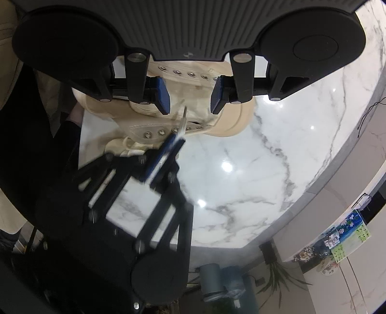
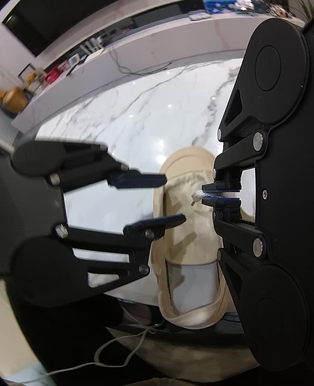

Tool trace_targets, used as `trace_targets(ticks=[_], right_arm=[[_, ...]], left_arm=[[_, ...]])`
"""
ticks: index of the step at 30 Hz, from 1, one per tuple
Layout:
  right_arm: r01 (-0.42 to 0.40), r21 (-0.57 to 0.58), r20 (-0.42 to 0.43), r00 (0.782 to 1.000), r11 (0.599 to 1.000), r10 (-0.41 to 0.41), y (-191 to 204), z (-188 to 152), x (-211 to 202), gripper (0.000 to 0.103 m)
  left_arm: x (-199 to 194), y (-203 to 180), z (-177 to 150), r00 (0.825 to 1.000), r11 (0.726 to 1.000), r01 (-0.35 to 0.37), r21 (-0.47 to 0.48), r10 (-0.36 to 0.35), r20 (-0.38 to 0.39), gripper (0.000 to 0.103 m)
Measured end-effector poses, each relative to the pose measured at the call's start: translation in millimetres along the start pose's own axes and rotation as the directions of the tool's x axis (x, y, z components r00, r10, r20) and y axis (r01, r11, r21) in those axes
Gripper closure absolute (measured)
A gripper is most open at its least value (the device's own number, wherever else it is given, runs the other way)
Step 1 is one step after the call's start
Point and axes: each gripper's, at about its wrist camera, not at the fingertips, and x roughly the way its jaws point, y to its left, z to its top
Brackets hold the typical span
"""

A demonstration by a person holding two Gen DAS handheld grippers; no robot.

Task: Lace up shoes with both hands
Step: 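Guide the lace tip into an eyelet with the right gripper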

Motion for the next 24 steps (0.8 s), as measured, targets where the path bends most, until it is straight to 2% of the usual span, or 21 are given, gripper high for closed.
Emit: trace_targets(ticks=[2, 6, 10, 15, 19, 24], right_arm=[[-0.003, 0.056, 0.013, 1.000, 0.998, 0.002, -10, -5, -5, 0.101], [-0.017, 0.176, 0.045, 0.999, 0.984, 0.009, -28, -18, -12, 0.101], [-0.037, 0.253, 0.072, 0.997, 0.967, 0.019, -38, -30, -14, 0.101], [-0.092, 0.329, 0.129, 0.990, 0.940, 0.052, -47, -45, -17, 0.101], [-0.130, 0.378, 0.159, 0.984, 0.917, 0.074, -50, -58, -17, 0.101], [-0.156, 0.400, 0.186, 0.979, 0.903, 0.087, -51, -67, -16, 0.101]], left_arm=[[5, 6, 2, 1.000, 0.999, 0.001, -0.042, -0.001, -0.016, 0.068], [10, 13, 5, 0.999, 0.997, 0.043, -0.062, -0.044, -0.011, 0.067], [18, 10, 7, 0.999, 0.999, 0.038, 0.020, -0.037, -0.030, 0.067], [28, 3, 7, 0.998, 0.993, 0.053, 0.109, -0.049, -0.041, 0.080], [36, 2, 8, 0.997, 0.991, 0.048, 0.125, -0.041, -0.061, 0.091], [42, 6, 11, 0.997, 0.991, 0.057, 0.117, -0.050, -0.062, 0.091]])
